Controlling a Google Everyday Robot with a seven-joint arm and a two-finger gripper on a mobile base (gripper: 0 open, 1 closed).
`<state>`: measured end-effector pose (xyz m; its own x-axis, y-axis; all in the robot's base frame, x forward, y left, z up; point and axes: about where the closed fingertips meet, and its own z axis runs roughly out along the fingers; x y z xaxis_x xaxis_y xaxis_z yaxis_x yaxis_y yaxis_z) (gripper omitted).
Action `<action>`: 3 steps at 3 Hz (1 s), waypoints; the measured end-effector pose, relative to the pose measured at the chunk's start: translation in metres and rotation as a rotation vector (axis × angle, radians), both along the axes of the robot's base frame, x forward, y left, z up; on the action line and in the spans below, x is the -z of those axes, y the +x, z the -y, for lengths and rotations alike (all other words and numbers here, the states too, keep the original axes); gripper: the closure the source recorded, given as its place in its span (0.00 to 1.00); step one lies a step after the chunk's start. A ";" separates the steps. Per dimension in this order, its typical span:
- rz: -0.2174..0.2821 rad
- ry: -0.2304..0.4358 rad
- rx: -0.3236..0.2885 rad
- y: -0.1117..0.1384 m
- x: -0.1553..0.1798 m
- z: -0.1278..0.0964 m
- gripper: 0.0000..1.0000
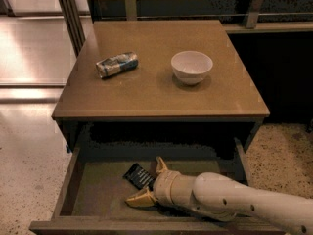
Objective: Pick rxbar blueberry from top drawer and place on counter
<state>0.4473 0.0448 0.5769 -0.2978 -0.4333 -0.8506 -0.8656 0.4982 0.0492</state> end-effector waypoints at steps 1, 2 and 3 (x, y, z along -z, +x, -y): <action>0.000 0.000 0.000 0.000 -0.009 0.000 1.00; 0.000 0.000 0.000 0.000 -0.015 0.000 1.00; -0.040 -0.041 -0.024 0.010 -0.033 0.002 1.00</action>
Offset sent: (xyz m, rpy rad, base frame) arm 0.0233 -0.0104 0.0389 -0.1364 0.0499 0.0821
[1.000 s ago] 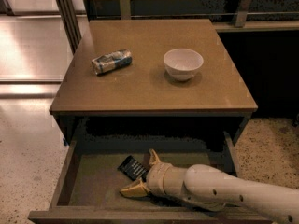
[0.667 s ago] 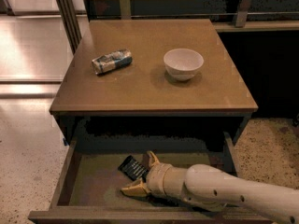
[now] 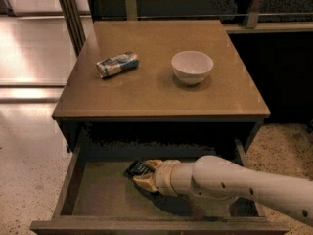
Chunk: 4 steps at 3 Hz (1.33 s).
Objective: Pick rxbar blueberry from top drawer and place on counter
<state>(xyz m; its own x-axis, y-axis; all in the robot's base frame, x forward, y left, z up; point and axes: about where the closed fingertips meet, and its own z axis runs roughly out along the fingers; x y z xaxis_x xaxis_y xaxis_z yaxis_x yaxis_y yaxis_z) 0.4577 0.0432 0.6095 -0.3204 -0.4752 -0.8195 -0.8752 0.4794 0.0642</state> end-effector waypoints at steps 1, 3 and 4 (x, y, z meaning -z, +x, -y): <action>-0.059 -0.075 -0.028 0.008 0.011 0.011 1.00; -0.064 -0.078 -0.008 -0.001 0.010 0.020 1.00; -0.035 -0.087 -0.002 -0.015 -0.013 0.032 1.00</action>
Offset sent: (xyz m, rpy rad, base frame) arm 0.0068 -0.0096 -0.0100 -0.0677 0.0532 0.0259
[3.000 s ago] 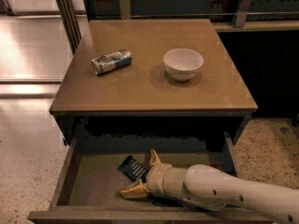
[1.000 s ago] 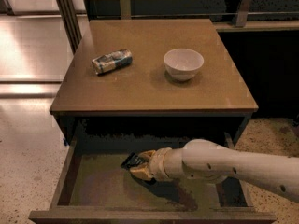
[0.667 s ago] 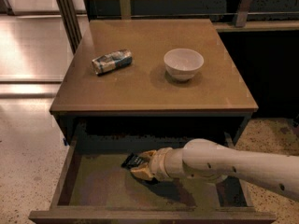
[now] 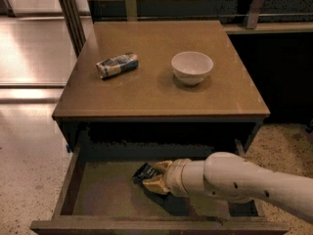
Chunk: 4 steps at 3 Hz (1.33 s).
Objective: Pick rxbar blueberry from top drawer and place on counter
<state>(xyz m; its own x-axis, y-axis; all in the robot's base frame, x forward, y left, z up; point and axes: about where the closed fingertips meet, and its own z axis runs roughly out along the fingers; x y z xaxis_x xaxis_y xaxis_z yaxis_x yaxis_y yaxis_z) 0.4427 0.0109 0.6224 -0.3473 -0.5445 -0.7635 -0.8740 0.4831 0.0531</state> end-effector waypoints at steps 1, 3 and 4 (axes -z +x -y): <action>0.031 -0.052 -0.015 -0.004 -0.029 0.015 1.00; 0.129 -0.104 -0.080 0.019 -0.094 0.034 1.00; 0.197 -0.111 -0.125 0.037 -0.132 0.027 1.00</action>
Offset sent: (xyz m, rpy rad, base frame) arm 0.0132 -0.0479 0.1035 -0.1476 -0.1197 0.0842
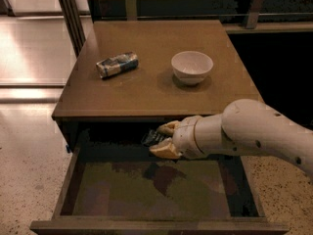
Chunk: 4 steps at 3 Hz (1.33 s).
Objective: Pick rxbar blueberry from top drawer and place on counter
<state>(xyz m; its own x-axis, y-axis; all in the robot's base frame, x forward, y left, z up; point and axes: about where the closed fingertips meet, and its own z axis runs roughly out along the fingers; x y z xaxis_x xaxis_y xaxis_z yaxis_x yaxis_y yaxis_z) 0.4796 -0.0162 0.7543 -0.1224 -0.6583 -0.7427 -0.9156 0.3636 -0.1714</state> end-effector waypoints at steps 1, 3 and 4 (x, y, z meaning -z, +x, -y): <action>0.072 -0.006 -0.036 0.019 -0.045 -0.012 1.00; 0.159 -0.023 -0.080 0.030 -0.105 -0.035 1.00; 0.178 -0.006 -0.098 0.042 -0.118 -0.046 1.00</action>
Offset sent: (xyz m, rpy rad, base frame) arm 0.0392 0.0346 0.1204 -0.0173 -0.1800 0.0838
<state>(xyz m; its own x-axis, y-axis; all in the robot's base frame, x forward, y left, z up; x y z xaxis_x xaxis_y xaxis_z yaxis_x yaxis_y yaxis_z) 0.5212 0.0299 0.8724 0.0758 -0.6653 -0.7427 -0.9016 0.2724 -0.3360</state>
